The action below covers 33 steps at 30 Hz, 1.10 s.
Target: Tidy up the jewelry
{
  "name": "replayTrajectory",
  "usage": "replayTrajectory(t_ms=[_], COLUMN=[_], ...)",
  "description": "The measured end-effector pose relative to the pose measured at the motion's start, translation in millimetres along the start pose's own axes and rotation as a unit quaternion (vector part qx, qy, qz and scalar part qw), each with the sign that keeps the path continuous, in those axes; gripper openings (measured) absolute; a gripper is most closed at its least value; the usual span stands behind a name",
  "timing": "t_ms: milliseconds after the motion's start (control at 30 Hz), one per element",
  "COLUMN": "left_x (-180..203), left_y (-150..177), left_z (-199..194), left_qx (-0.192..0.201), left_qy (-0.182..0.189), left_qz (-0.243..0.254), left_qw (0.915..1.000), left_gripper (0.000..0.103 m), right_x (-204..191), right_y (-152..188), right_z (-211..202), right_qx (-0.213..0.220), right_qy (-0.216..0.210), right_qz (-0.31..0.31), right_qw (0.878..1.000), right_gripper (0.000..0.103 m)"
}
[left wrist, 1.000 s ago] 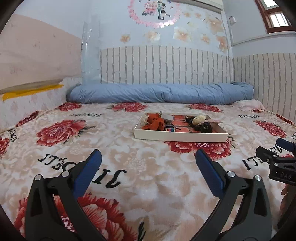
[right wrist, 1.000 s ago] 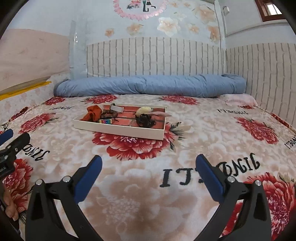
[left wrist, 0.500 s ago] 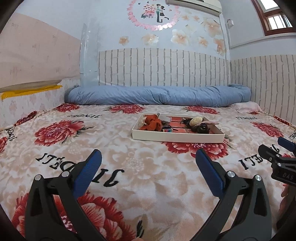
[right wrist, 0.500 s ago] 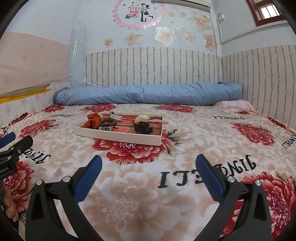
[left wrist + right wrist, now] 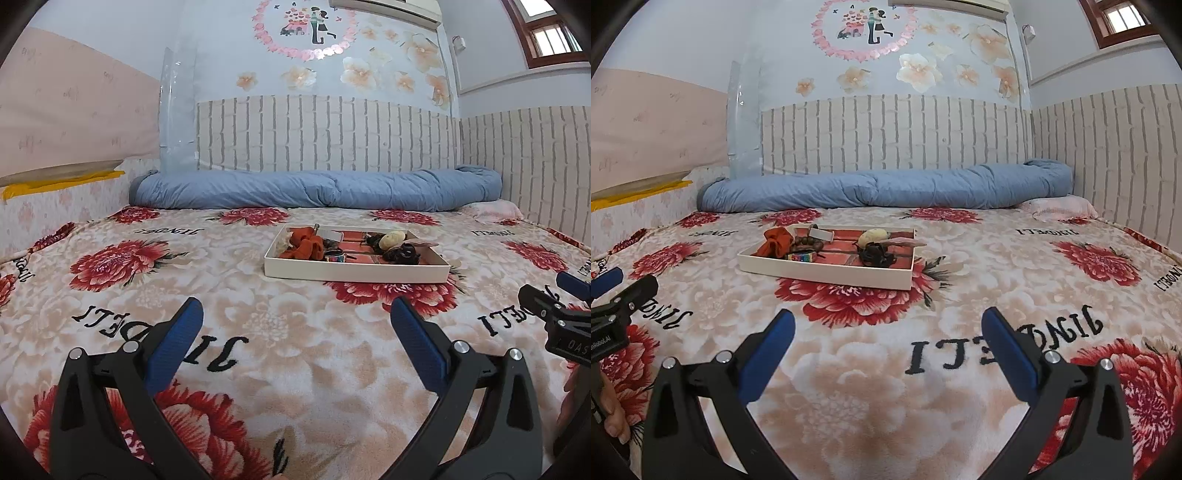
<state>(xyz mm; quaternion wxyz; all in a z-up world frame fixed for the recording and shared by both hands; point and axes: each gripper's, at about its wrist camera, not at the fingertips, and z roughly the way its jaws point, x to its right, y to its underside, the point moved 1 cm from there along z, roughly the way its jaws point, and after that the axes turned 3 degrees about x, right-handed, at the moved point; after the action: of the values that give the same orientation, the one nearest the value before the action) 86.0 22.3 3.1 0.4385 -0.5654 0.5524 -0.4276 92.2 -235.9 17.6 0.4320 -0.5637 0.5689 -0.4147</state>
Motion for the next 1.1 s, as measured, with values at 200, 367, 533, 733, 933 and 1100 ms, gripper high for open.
replayTrajectory(t_ms=[200,367,533,733,933,1100], left_x=[5.2,5.2,4.6,4.5,4.4,4.3], left_y=[0.1,0.1,-0.2,-0.2,-0.1,0.0], left_z=[-1.1,-1.3,-0.6,-0.6,-0.6,-0.6], left_qx=[0.005,0.004,0.003,0.003,0.003,0.003], left_qy=[-0.003,-0.003,-0.001,-0.001,-0.001,-0.001], left_qz=[0.013,0.01,0.004,0.005,0.004,0.005], left_qw=[0.9999,0.9999,1.0,1.0,1.0,1.0], left_gripper=[0.098,0.098,0.098,0.098,0.098,0.098], right_x=[0.1,-0.4,-0.9,-0.7,-0.6,-0.6], right_y=[-0.1,0.4,0.4,0.4,0.4,0.4], right_z=[0.3,0.0,-0.7,-0.7,-0.8,-0.8], right_qx=[0.001,0.003,0.005,0.005,0.005,0.005], right_qy=[0.0,0.001,0.003,0.003,0.003,0.003], right_qz=[0.0,-0.001,0.001,0.001,0.001,0.001], right_qw=[1.0,1.0,1.0,1.0,1.0,1.0], right_gripper=[0.099,0.099,0.099,0.099,0.099,0.099])
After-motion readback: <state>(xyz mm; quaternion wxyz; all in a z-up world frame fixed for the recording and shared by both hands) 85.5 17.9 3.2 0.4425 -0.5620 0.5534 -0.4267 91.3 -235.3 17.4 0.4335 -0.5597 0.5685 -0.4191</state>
